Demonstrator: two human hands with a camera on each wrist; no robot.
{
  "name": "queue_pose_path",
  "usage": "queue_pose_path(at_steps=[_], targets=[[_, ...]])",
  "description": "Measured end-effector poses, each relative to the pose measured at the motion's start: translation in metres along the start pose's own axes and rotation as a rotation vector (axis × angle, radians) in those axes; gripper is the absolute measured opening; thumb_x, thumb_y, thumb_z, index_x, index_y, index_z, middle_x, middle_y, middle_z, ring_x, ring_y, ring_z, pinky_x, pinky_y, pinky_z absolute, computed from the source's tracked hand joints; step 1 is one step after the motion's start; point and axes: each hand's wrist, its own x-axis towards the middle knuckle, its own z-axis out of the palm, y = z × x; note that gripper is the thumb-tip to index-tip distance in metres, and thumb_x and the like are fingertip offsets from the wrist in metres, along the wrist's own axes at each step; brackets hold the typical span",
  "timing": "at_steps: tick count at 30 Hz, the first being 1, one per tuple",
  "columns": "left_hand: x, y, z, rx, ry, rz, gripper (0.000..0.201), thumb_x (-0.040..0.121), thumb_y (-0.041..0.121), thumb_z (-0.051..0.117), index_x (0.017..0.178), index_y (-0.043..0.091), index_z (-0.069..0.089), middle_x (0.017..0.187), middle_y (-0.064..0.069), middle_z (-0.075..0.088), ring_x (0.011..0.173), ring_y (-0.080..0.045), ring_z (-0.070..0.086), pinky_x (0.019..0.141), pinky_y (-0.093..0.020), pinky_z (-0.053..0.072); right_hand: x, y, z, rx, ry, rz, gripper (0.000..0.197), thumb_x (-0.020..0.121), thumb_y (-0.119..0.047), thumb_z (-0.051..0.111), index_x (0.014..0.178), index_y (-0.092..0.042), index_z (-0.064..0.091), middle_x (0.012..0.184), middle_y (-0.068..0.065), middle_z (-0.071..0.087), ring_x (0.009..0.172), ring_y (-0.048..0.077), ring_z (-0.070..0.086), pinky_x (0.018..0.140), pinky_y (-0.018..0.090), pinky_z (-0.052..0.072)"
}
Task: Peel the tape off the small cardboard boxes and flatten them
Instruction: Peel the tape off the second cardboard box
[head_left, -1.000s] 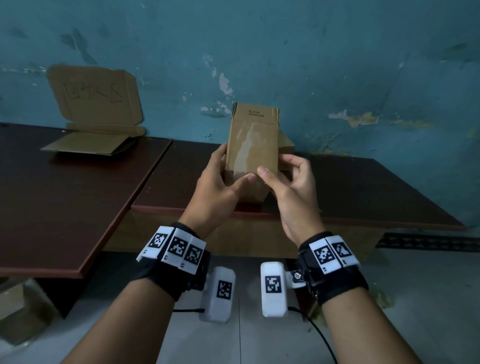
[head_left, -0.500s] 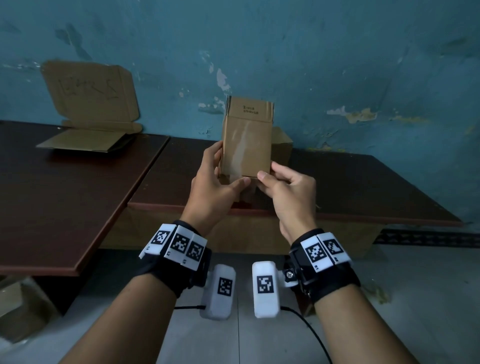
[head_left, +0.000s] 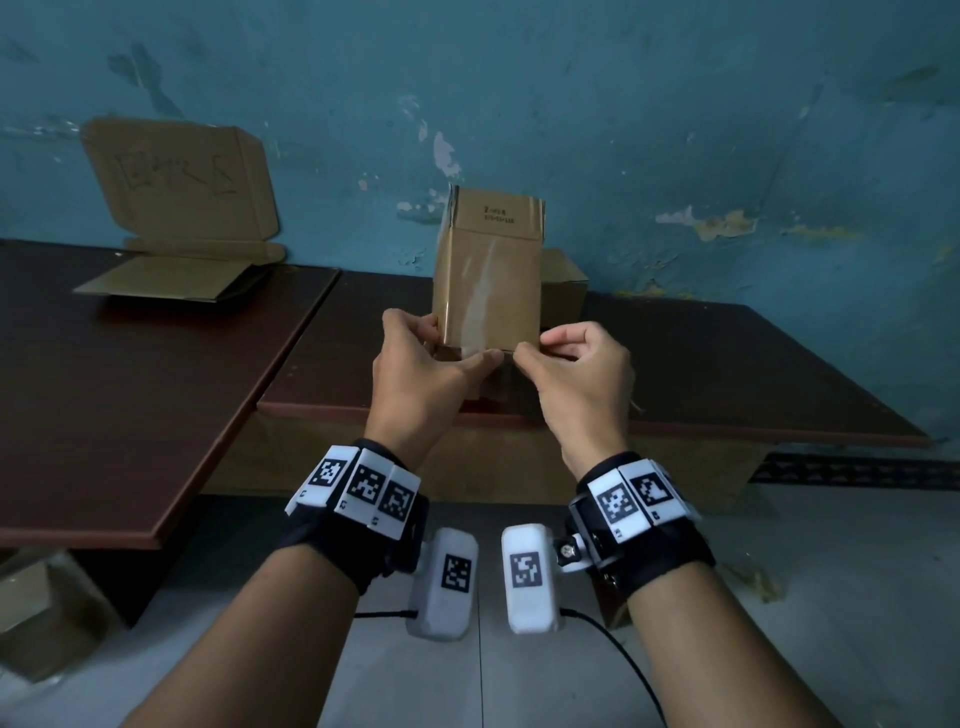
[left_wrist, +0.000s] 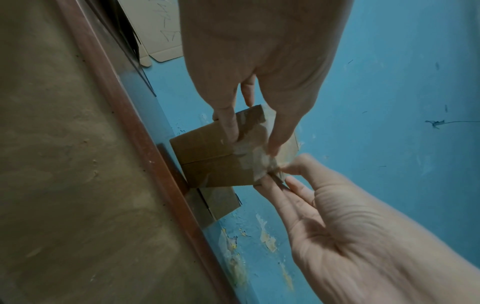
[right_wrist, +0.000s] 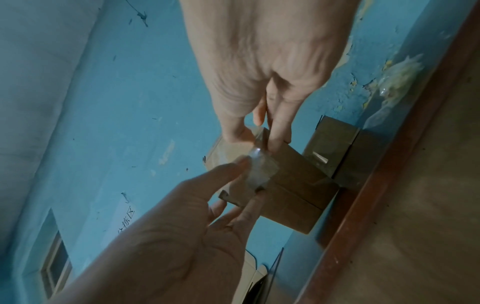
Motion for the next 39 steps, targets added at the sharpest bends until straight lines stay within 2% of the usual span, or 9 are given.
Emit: queue_pose_path(at_steps=[6, 9, 12, 16, 22, 27, 32, 36, 39], targets=[[-0.002, 0.000, 0.000, 0.103, 0.004, 0.022, 0.046, 0.063, 0.037, 0.102, 0.067, 0.014, 0.063, 0.141, 0.001, 0.070, 0.140, -0.003, 0.054, 0.108, -0.038, 0.055, 0.001, 0.001, 0.000, 0.000, 0.038, 0.042, 0.033, 0.077, -0.020, 0.089, 0.104, -0.017, 0.070, 0.097, -0.005, 0.072, 0.083, 0.003, 0.069, 0.056, 0.008, 0.048], [-0.003, 0.002, -0.001, 0.097, -0.009, 0.050, 0.028, 0.068, 0.043, 0.099, 0.070, 0.022, 0.080, 0.133, 0.007, 0.074, 0.141, 0.008, 0.048, 0.113, -0.026, 0.045, 0.000, 0.003, 0.005, 0.120, 0.058, 0.078, 0.027, 0.076, -0.019, 0.088, 0.097, -0.018, 0.072, 0.093, 0.002, 0.077, 0.085, 0.015, 0.077, 0.074, 0.031, 0.064], [0.002, -0.001, -0.001, 0.029, -0.046, 0.055, 0.018, 0.074, 0.049, 0.091, 0.074, 0.032, 0.085, 0.135, 0.010, 0.072, 0.144, 0.003, 0.047, 0.119, -0.039, 0.044, -0.001, 0.005, 0.006, 0.322, 0.029, 0.112, 0.011, 0.084, -0.008, 0.084, 0.090, -0.009, 0.075, 0.088, 0.013, 0.079, 0.087, 0.024, 0.080, 0.087, 0.044, 0.066], [0.008, -0.008, -0.002, -0.098, -0.073, -0.016, 0.033, 0.068, 0.056, 0.085, 0.078, 0.024, 0.085, 0.135, -0.006, 0.073, 0.139, -0.024, 0.061, 0.113, -0.054, 0.051, -0.002, 0.001, 0.003, 0.425, -0.024, 0.139, 0.012, 0.095, 0.005, 0.074, 0.106, 0.001, 0.077, 0.099, 0.017, 0.079, 0.095, 0.021, 0.080, 0.087, 0.030, 0.064], [0.014, -0.006, -0.010, -0.176, -0.193, -0.061, 0.011, 0.094, 0.016, 0.081, 0.090, 0.006, 0.083, 0.136, -0.007, 0.072, 0.124, -0.023, 0.070, 0.112, -0.047, 0.054, -0.006, 0.001, 0.005, 0.443, -0.013, 0.101, 0.007, 0.093, 0.002, 0.078, 0.099, 0.002, 0.075, 0.097, 0.017, 0.079, 0.093, 0.021, 0.081, 0.084, 0.027, 0.064], [0.012, -0.003, -0.012, -0.151, -0.209, -0.048, 0.011, 0.097, 0.011, 0.076, 0.097, 0.001, 0.080, 0.134, -0.005, 0.073, 0.121, -0.019, 0.072, 0.103, -0.030, 0.059, -0.007, 0.003, 0.009, 0.412, 0.004, 0.070, 0.002, 0.094, 0.000, 0.077, 0.095, -0.001, 0.075, 0.096, 0.015, 0.079, 0.091, 0.020, 0.081, 0.083, 0.028, 0.064], [0.011, 0.000, -0.011, -0.170, -0.228, -0.050, 0.006, 0.098, 0.008, 0.075, 0.096, 0.004, 0.079, 0.139, -0.008, 0.070, 0.120, -0.022, 0.072, 0.102, -0.032, 0.059, -0.006, 0.011, 0.014, 0.296, 0.025, 0.009, 0.004, 0.094, -0.006, 0.079, 0.095, -0.010, 0.079, 0.090, 0.007, 0.081, 0.088, 0.017, 0.081, 0.087, 0.041, 0.066], [0.014, -0.007, -0.013, -0.102, -0.208, -0.023, 0.020, 0.080, 0.031, 0.087, 0.085, 0.012, 0.084, 0.153, 0.007, 0.061, 0.133, -0.018, 0.065, 0.107, -0.041, 0.057, -0.009, 0.006, 0.011, 0.136, 0.011, -0.020, 0.039, 0.087, -0.018, 0.087, 0.125, -0.013, 0.076, 0.108, -0.003, 0.080, 0.086, -0.007, 0.074, 0.076, 0.015, 0.060], [0.016, -0.009, -0.013, -0.027, -0.175, 0.021, 0.037, 0.059, 0.052, 0.083, 0.082, 0.024, 0.085, 0.164, 0.018, 0.046, 0.143, -0.012, 0.056, 0.111, -0.046, 0.053, -0.012, 0.001, 0.008, 0.080, -0.006, -0.062, 0.043, 0.084, -0.022, 0.089, 0.125, -0.015, 0.078, 0.106, -0.006, 0.080, 0.084, -0.011, 0.073, 0.068, 0.007, 0.054]])
